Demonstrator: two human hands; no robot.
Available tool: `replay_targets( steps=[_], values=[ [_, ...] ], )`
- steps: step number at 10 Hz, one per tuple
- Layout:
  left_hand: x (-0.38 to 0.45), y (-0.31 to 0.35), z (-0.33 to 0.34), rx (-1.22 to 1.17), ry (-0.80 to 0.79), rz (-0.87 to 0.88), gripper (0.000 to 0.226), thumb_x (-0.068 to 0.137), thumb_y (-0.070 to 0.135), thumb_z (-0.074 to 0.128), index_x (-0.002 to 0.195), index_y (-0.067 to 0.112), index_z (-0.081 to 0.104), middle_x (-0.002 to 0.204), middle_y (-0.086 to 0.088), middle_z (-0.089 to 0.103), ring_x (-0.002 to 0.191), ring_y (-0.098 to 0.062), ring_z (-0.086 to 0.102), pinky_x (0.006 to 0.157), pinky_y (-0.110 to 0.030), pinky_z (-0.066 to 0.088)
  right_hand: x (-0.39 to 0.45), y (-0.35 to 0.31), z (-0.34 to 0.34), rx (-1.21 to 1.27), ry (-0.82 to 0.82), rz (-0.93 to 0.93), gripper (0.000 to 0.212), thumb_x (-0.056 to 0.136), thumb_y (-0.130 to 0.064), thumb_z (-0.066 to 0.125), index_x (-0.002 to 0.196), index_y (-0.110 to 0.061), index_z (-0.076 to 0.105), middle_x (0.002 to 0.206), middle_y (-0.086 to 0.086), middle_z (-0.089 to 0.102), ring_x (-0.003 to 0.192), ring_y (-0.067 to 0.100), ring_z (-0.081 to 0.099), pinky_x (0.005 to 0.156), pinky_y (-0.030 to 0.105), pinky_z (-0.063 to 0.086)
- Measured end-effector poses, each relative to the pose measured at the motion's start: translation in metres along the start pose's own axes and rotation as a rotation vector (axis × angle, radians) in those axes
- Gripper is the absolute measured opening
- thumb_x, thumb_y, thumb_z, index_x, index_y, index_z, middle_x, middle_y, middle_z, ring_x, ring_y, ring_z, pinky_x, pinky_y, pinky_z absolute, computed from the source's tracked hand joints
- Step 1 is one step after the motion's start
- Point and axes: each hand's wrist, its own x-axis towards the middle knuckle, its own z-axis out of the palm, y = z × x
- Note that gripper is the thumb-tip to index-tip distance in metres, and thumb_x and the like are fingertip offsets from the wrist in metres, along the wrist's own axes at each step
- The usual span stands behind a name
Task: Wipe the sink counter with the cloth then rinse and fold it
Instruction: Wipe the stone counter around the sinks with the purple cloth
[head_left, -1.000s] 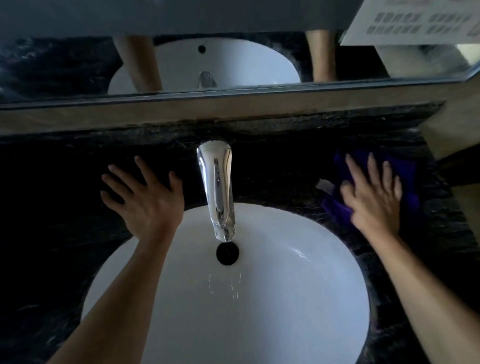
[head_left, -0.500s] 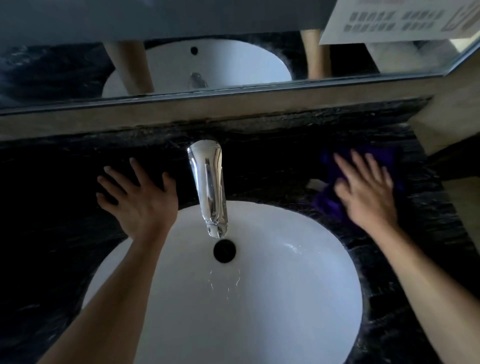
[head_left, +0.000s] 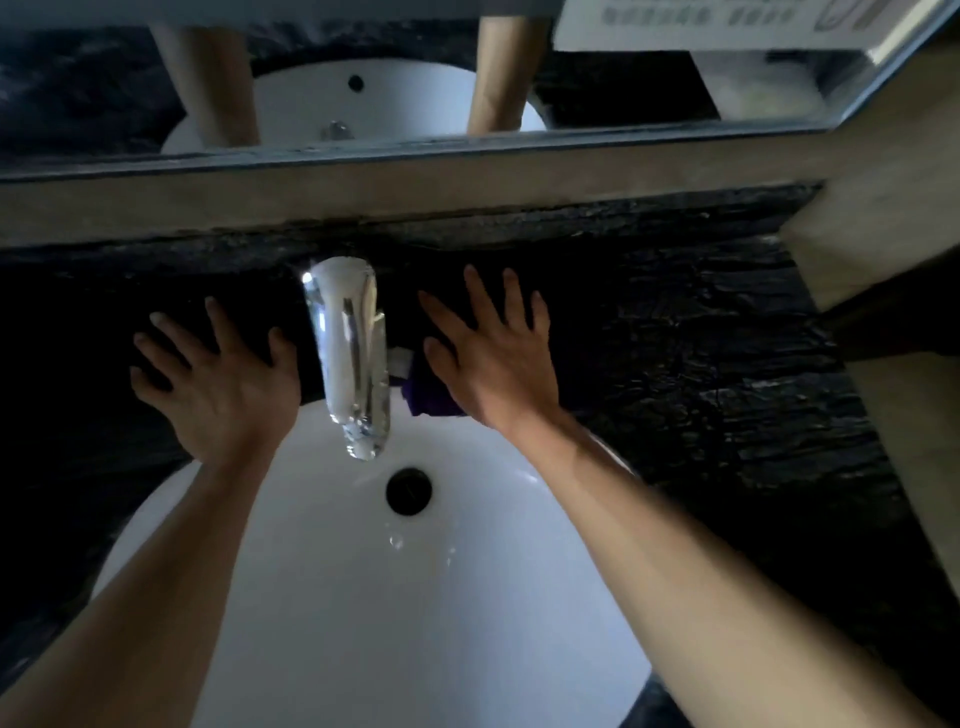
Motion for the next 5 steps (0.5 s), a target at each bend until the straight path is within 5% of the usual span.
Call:
replay_targets(
  steps=[2, 3, 4, 5],
  values=[
    [-0.001, -0.007, -0.002, -0.204, -0.020, -0.055, 0.069, 0.097, 0.051, 0.042, 0.148, 0.006, 0.037, 0.157, -0.034, 0.025, 0.142, -0.056, 0.027, 0.109, -0.073, 0.025, -0.080, 0.135, -0.023, -0.048, 0.028, 0.119, 0.055, 0.095, -0.050, 0.042, 0.149, -0.045, 0.044, 0.163, 0.003, 0.038, 0.149, 0.039, 0.034, 0.120, 0.058, 0.024],
    [-0.015, -0.023, 0.006, -0.386, 0.056, -0.197, 0.054, 0.093, 0.051, 0.043, 0.140, 0.027, 0.051, 0.155, -0.010, 0.041, 0.135, -0.039, 0.045, 0.112, -0.056, 0.039, -0.151, 0.173, -0.034, -0.079, -0.007, 0.184, 0.057, 0.097, -0.050, 0.039, 0.154, -0.046, 0.034, 0.167, 0.004, 0.029, 0.152, 0.039, 0.026, 0.122, 0.058, 0.020],
    [-0.093, -0.016, 0.057, -0.683, -0.103, -0.502, 0.048, 0.092, 0.043, 0.039, 0.135, 0.026, 0.052, 0.143, -0.008, 0.050, 0.126, -0.026, 0.045, 0.109, -0.042, 0.041, -0.207, 0.170, -0.036, -0.075, -0.031, 0.163, 0.060, 0.097, -0.048, 0.042, 0.156, -0.044, 0.031, 0.168, 0.005, 0.026, 0.153, 0.039, 0.025, 0.122, 0.059, 0.020],
    [-0.177, 0.092, 0.138, -0.990, -0.339, -0.602, 0.062, 0.089, 0.073, 0.045, 0.147, 0.058, 0.030, 0.152, 0.012, 0.044, 0.132, -0.018, 0.050, 0.105, -0.052, 0.049, -0.226, 0.165, -0.037, -0.052, -0.068, 0.132, 0.062, 0.095, -0.047, 0.045, 0.156, -0.043, 0.033, 0.168, 0.003, 0.024, 0.154, 0.039, 0.024, 0.122, 0.061, 0.019]
  ],
)
